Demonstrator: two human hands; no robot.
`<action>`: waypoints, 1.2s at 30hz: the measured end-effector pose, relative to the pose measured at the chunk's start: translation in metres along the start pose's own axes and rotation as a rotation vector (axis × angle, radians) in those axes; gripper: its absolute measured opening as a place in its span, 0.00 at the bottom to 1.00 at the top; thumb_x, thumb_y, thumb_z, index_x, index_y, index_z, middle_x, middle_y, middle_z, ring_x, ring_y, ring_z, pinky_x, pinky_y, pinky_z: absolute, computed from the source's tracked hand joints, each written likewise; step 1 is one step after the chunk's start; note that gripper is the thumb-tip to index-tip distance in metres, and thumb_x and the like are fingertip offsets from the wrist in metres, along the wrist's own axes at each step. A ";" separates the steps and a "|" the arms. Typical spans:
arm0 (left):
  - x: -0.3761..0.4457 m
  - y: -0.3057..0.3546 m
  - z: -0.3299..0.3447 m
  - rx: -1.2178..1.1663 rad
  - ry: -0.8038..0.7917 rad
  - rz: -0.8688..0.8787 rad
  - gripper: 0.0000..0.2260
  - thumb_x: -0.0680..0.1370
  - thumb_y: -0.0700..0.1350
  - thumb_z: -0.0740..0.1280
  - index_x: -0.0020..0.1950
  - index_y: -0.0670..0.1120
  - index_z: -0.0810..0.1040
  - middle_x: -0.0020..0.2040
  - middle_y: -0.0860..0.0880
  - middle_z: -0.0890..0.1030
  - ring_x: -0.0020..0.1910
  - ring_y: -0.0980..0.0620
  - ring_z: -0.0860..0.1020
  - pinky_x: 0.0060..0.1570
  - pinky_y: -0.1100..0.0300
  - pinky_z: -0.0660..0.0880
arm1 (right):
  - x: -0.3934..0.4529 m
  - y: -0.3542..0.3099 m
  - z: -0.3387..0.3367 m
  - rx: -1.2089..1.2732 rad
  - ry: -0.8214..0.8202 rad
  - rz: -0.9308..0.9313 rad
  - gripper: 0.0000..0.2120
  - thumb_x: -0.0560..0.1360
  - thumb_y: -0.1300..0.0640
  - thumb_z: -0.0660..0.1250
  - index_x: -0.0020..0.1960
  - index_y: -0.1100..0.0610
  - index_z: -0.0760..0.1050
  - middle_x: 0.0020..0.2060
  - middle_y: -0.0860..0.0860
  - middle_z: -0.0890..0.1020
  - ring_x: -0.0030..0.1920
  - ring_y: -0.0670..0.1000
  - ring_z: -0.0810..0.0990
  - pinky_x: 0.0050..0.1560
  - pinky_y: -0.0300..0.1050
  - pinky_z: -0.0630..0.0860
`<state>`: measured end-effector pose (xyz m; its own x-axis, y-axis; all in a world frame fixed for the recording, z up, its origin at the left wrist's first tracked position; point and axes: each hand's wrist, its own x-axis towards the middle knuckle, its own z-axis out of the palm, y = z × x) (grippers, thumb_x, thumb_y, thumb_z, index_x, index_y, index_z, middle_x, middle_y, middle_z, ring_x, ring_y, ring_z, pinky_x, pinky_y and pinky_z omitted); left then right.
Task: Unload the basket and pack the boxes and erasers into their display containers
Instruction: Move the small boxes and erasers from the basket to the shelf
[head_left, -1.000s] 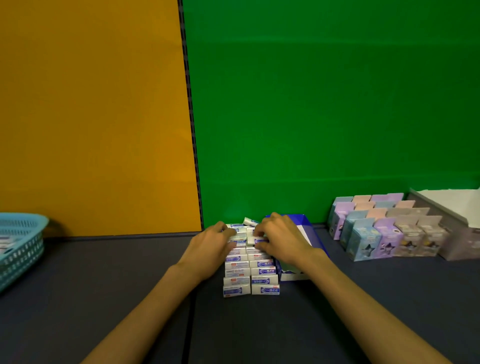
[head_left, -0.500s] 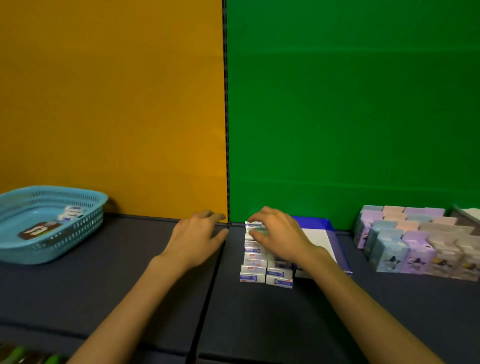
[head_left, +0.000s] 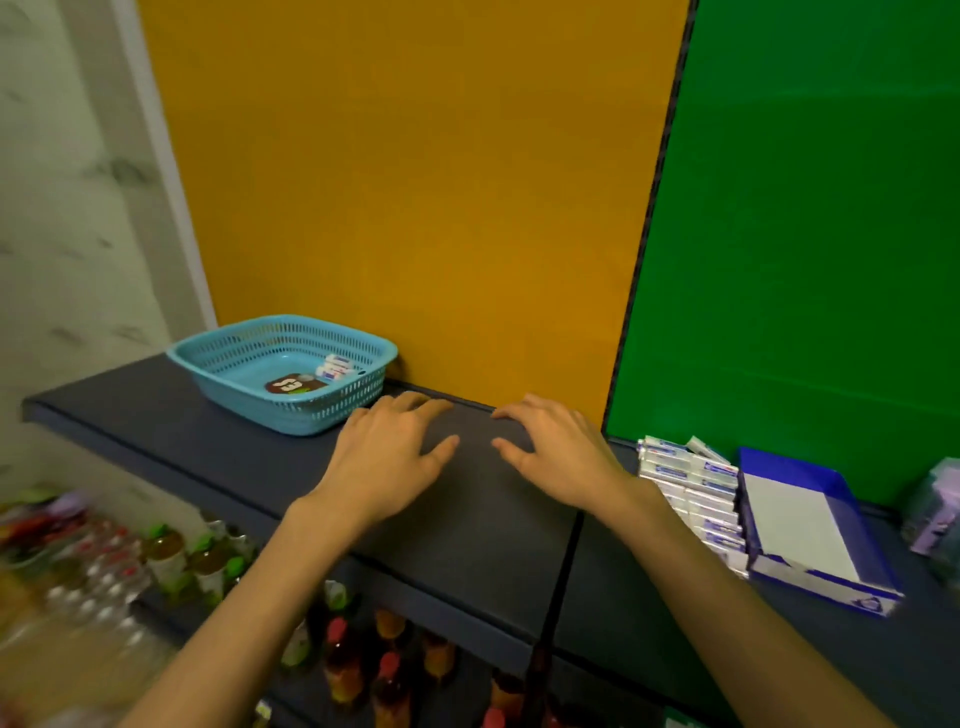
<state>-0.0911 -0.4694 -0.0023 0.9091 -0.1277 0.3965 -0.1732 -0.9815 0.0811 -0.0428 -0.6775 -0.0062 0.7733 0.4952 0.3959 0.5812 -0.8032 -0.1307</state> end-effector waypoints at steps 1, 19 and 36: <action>-0.007 -0.014 -0.004 -0.006 0.004 -0.018 0.24 0.81 0.62 0.58 0.75 0.57 0.67 0.71 0.52 0.72 0.68 0.48 0.71 0.64 0.48 0.71 | 0.007 -0.011 0.005 -0.002 -0.006 -0.008 0.20 0.81 0.44 0.63 0.70 0.48 0.72 0.62 0.48 0.77 0.62 0.52 0.76 0.57 0.50 0.74; -0.057 -0.268 -0.053 -0.065 0.055 0.008 0.22 0.81 0.60 0.59 0.74 0.57 0.68 0.70 0.54 0.73 0.67 0.50 0.72 0.58 0.50 0.73 | 0.126 -0.192 0.060 -0.057 0.027 0.151 0.18 0.78 0.46 0.67 0.66 0.50 0.75 0.58 0.48 0.79 0.59 0.53 0.78 0.52 0.49 0.73; 0.050 -0.394 -0.021 -0.210 0.001 0.065 0.20 0.81 0.61 0.59 0.71 0.57 0.72 0.69 0.56 0.74 0.67 0.53 0.72 0.60 0.51 0.73 | 0.258 -0.199 0.131 -0.077 -0.046 0.266 0.15 0.78 0.49 0.69 0.63 0.51 0.77 0.61 0.48 0.79 0.59 0.50 0.78 0.53 0.46 0.76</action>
<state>0.0144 -0.0856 0.0049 0.8934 -0.1892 0.4075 -0.3063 -0.9200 0.2443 0.0738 -0.3466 0.0028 0.9078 0.2766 0.3151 0.3366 -0.9289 -0.1542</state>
